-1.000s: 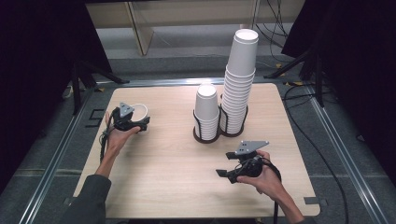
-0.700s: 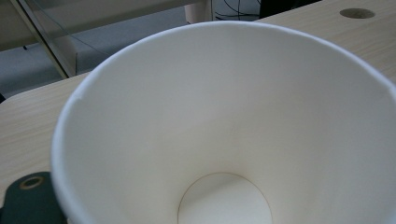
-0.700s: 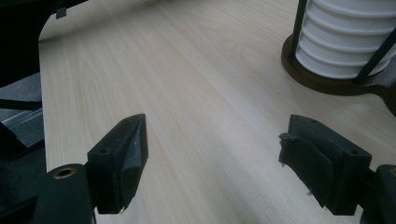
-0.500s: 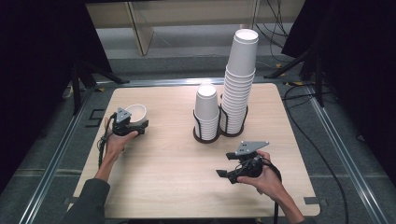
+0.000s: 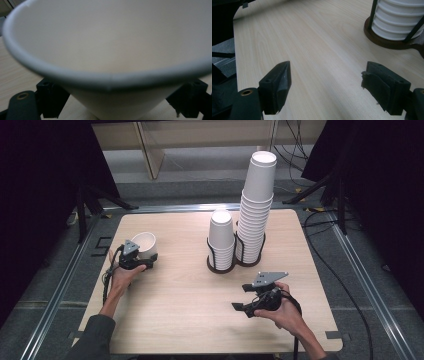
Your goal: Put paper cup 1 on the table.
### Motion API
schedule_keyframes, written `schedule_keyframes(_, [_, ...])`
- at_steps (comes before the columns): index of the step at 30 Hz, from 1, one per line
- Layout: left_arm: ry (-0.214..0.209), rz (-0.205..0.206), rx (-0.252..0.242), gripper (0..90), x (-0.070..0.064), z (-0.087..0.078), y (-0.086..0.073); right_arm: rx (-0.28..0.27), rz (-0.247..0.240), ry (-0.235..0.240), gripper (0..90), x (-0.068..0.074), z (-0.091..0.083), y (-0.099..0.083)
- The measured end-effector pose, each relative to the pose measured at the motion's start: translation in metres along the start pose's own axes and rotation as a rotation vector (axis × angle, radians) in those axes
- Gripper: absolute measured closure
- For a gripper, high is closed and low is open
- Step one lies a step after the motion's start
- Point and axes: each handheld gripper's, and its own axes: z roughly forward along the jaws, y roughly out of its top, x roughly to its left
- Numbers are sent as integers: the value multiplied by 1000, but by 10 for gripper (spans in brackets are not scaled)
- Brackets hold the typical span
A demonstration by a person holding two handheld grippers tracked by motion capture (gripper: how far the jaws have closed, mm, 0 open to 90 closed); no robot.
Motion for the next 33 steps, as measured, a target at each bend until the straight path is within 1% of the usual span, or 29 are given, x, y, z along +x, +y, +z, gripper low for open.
schedule_keyframes(4, [7, -8, 9, 144, 3, -5, -4, 1, -1, -1, 227, 0, 0, -1])
schedule_keyframes(5, [4, 0, 18, 144, 4, -8, -4, -1, -11, -4, 227, -1, 0, -1])
schedule_keyframes(6, [2, -2, 13, 143, 4, -9, -5, 0, -6, -3, 227, 0, -1, -1])
schedule_keyframes(8, [-1, 0, 17, 144, 5, -12, -6, 1, -5, -3, 227, -1, -1, -1])
schedule_keyframes(9, [-2, -1, 29, 144, 5, -14, -6, 2, 3, 2, 227, 0, -1, -1])
schedule_keyframes(11, [-6, 2, 39, 144, 5, -17, -7, 1, 3, 6, 227, 0, -1, -1])
schedule_keyframes(12, [-5, 4, 43, 144, 5, -19, -7, -1, 1, 0, 227, 0, -1, -1])
schedule_keyframes(13, [-12, -4, 41, 144, 4, -20, -8, -2, 2, -1, 227, 0, -1, -1])
schedule_keyframes(14, [-13, 1, 44, 144, 3, -24, -8, -4, 3, -2, 227, -1, -2, -1])
schedule_keyframes(15, [-13, 1, 44, 144, 3, -24, -8, -4, 3, -2, 227, -1, -2, -1])
schedule_keyframes(16, [-21, -2, 47, 144, 3, -26, -8, -6, -4, -10, 226, -1, -2, -1])
schedule_keyframes(17, [-16, -2, 47, 144, 1, -27, -8, -9, -3, -13, 226, -1, -2, -1])
schedule_keyframes(18, [-17, 4, 58, 144, 0, -30, -8, -9, 7, -13, 226, -1, -3, -2])
schedule_keyframes(21, [-15, -6, 58, 144, -2, -36, -8, -10, 8, -10, 226, -1, -3, -2])
schedule_keyframes(24, [-10, -5, 40, 144, -6, -45, -6, -8, 10, -9, 226, -1, -4, -2])
schedule_keyframes(26, [-12, -6, 50, 144, -10, -52, -5, -10, 14, -12, 226, -2, -4, -2])
schedule_keyframes(27, [-8, -9, 45, 145, -12, -55, -5, -13, 12, -13, 226, -2, -4, -2])
schedule_keyframes(28, [-5, -6, 39, 144, -15, -58, -5, -16, 12, -14, 226, -2, -5, -2])
schedule_keyframes(29, [-12, -1, 41, 145, -17, -62, -5, -21, 16, -19, 226, -2, -5, -2])
schedule_keyframes(30, [-10, -2, 43, 145, -20, -65, -5, -25, 8, -25, 226, -3, -6, -2])
schedule_keyframes(31, [-8, 2, 25, 145, -24, -69, -5, -20, 30, -27, 226, -2, -7, -2])
schedule_keyframes(32, [-6, 15, 17, 145, -28, -73, -4, -27, 18, -29, 226, -3, -7, -2])
schedule_keyframes(33, [1, 20, 14, 145, -32, -77, -3, -33, 19, -35, 225, -4, -8, -2])
